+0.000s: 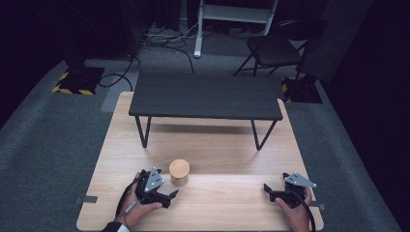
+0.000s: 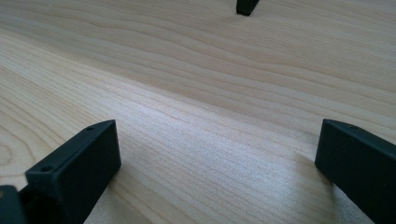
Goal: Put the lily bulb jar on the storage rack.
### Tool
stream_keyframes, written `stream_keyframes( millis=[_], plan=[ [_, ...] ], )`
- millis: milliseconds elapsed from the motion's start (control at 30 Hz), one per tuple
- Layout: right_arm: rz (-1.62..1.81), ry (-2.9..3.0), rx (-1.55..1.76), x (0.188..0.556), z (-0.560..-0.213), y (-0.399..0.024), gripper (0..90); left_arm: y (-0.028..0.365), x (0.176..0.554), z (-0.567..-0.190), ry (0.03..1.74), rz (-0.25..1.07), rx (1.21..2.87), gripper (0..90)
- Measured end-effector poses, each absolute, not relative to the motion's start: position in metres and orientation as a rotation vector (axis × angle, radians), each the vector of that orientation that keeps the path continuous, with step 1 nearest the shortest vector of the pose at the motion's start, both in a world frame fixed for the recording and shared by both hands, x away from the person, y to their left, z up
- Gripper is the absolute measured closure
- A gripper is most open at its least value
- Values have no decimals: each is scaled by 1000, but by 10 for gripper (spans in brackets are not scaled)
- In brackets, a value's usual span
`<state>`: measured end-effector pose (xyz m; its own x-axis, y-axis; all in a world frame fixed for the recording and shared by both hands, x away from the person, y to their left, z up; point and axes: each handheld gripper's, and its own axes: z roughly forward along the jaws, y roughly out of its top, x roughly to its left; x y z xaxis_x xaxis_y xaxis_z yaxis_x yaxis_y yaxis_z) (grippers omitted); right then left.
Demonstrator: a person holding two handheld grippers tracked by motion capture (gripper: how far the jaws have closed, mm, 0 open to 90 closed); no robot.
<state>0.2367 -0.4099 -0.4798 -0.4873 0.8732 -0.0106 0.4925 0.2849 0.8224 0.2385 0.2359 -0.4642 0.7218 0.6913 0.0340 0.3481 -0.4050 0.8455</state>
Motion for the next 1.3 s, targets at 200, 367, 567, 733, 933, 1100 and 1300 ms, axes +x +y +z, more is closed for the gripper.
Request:
stream_keyframes(
  millis=[200,367,567,733,933,1100,1300],
  plan=[
    [1092,2100,1217,237,-480,-410,0,232,251,-441,751,434,2002,8],
    [1092,2100,1215,237,-480,-410,0,222,257,-433,711,430,2021,9],
    [1094,2104,1212,237,-480,-411,0,210,265,-426,713,422,2044,27],
    [1094,2106,1209,237,-480,-411,0,203,265,-430,706,462,2039,83],
    [1095,2107,1209,237,-480,-411,0,200,263,-436,690,491,2014,234],
    [1095,2107,1208,237,-480,-411,0,201,263,-439,689,493,2002,238],
    [1095,2107,1208,237,-480,-411,0,203,263,-439,709,481,1987,241]
  ],
)
